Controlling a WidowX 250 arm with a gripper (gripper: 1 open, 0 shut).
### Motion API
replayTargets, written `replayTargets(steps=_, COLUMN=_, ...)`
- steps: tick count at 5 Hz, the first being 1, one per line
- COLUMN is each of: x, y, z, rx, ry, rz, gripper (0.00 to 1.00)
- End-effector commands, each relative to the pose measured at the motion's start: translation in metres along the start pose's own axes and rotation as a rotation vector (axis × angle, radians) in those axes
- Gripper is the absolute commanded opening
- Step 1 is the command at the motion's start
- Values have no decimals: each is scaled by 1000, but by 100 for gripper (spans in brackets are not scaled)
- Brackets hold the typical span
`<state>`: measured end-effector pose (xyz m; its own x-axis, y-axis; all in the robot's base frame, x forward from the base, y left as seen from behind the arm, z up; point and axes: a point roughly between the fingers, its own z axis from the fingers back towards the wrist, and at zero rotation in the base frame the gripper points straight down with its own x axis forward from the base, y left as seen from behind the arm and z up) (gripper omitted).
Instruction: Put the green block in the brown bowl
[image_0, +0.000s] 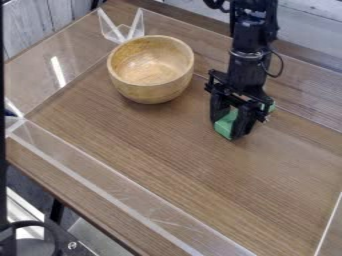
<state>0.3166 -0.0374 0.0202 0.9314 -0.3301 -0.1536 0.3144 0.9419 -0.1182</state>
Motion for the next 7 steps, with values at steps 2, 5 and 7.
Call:
replayTargets(steps=2, x=13, y=-3, z=2, rx=-19, ry=-42, rz=-56, gripper=0)
replayTargets(steps=5, x=12, y=-8, z=0, rx=-41, ry=-35, rz=-79, gripper=0)
replayTargets(steps=7, x=3, y=-8, z=31, rx=-24, ry=-89, rz=-65, gripper=0)
